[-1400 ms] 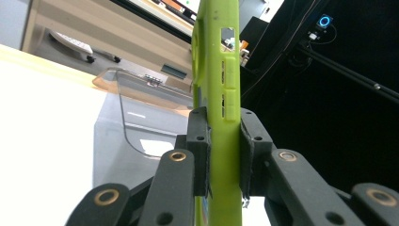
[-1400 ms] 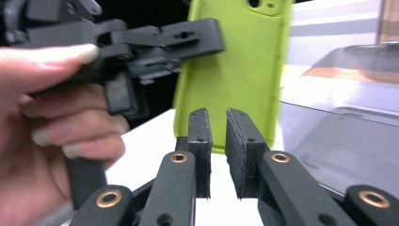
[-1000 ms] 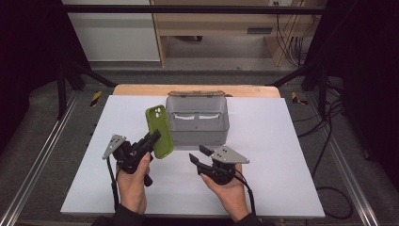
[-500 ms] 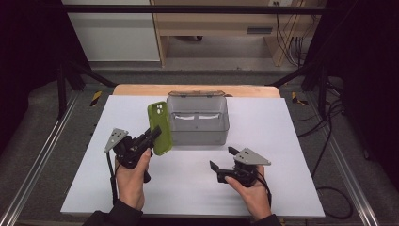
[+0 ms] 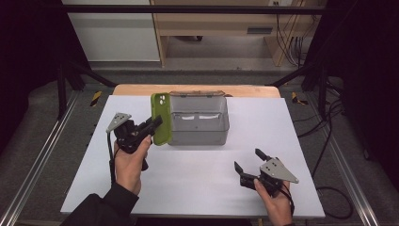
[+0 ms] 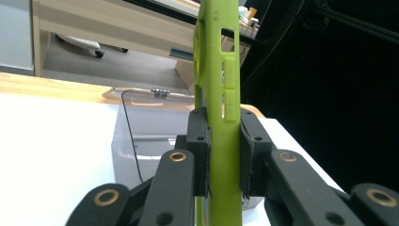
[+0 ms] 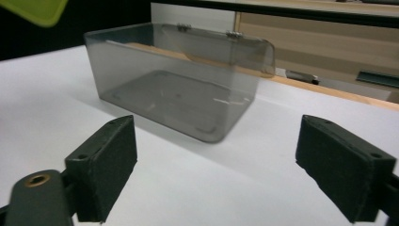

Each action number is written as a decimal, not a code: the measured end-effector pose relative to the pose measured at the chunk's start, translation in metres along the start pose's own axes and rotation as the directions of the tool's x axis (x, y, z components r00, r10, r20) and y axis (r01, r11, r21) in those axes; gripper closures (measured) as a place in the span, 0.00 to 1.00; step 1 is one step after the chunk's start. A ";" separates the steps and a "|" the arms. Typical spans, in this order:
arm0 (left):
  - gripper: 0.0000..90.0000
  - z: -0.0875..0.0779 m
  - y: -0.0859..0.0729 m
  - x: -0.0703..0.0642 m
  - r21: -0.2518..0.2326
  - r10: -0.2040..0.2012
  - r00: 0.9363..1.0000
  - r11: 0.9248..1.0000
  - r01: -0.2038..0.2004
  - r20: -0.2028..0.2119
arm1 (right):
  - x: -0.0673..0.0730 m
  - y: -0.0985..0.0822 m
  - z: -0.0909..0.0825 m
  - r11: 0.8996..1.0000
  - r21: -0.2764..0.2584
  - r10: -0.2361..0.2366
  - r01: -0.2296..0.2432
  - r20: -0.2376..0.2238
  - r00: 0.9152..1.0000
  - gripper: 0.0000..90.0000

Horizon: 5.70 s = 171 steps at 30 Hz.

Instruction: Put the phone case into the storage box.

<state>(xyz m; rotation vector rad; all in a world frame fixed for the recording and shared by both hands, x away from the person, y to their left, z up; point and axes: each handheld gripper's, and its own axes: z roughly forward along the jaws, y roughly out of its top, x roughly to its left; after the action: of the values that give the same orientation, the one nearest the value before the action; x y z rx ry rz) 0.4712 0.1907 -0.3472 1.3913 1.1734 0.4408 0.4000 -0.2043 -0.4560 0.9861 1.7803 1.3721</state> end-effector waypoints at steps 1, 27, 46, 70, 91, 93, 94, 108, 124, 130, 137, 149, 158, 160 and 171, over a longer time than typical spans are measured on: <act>0.86 0.004 0.004 0.000 0.012 0.009 1.000 1.000 -0.008 -0.012 | -0.005 -0.002 -0.005 1.000 -0.015 -0.012 0.012 0.022 1.000 0.14; 0.86 0.068 0.035 0.002 0.055 0.134 0.981 0.990 -0.128 -0.139 | -0.022 -0.007 -0.014 1.000 -0.021 0.009 -0.009 0.038 0.999 0.10; 0.86 0.075 0.037 -0.001 0.075 0.177 0.968 0.983 -0.166 -0.179 | -0.018 -0.009 -0.011 1.000 -0.001 -0.002 0.002 0.035 0.999 0.05; 0.86 0.101 0.021 -0.012 0.154 0.257 0.939 0.962 -0.225 -0.230 | -0.016 -0.009 -0.008 1.000 0.018 -0.021 0.020 0.027 0.999 0.05; 0.86 0.101 0.021 -0.005 0.163 0.231 0.940 0.967 -0.194 -0.250 | -0.016 -0.009 -0.009 1.000 0.012 -0.016 0.015 0.024 1.000 0.05; 0.86 0.101 0.021 -0.004 0.167 0.236 0.938 0.966 -0.198 -0.253 | -0.016 -0.009 -0.008 1.000 0.012 -0.017 0.016 0.023 1.000 0.05; 0.86 0.101 0.021 -0.003 0.169 0.237 0.937 0.965 -0.199 -0.255 | -0.016 -0.009 -0.008 1.000 0.011 -0.017 0.017 0.022 1.000 0.05; 0.86 0.103 0.019 0.001 0.195 0.252 0.931 0.959 -0.205 -0.263 | -0.015 -0.009 -0.008 1.000 0.013 -0.017 0.016 0.016 1.000 0.05; 0.86 0.108 0.009 0.011 0.229 0.234 0.934 0.958 -0.173 -0.270 | -0.014 -0.010 -0.006 1.000 0.020 -0.016 0.016 0.010 1.000 0.05; 0.86 0.111 0.006 0.011 0.239 0.235 0.933 0.956 -0.171 -0.271 | -0.014 -0.010 -0.006 1.000 0.021 -0.013 0.013 0.012 1.000 0.05; 0.86 0.113 0.004 0.011 0.245 0.239 0.933 0.954 -0.174 -0.267 | -0.014 -0.010 -0.005 1.000 0.023 -0.012 0.012 0.009 1.000 0.05; 0.86 0.117 -0.001 0.012 0.255 0.233 0.938 0.952 -0.167 -0.258 | -0.014 -0.011 -0.005 1.000 0.023 -0.008 0.008 0.004 1.000 0.05; 0.86 0.118 -0.004 0.013 0.261 0.231 0.938 0.952 -0.162 -0.259 | -0.015 -0.011 -0.006 1.000 0.024 -0.009 0.009 0.005 1.000 0.05; 0.86 0.118 -0.005 0.013 0.262 0.230 0.938 0.952 -0.161 -0.259 | -0.014 -0.011 -0.006 1.000 0.024 -0.010 0.010 0.004 1.000 0.05; 0.86 0.120 -0.008 0.014 0.269 0.229 0.939 0.950 -0.158 -0.257 | -0.014 -0.011 -0.006 1.000 0.024 -0.010 0.010 0.005 1.000 0.05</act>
<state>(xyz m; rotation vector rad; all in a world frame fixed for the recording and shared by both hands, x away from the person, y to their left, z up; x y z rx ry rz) 0.5733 0.1387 -0.3870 1.7093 1.3642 0.6735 0.4006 -0.2212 -0.4644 0.9913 1.7999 1.3437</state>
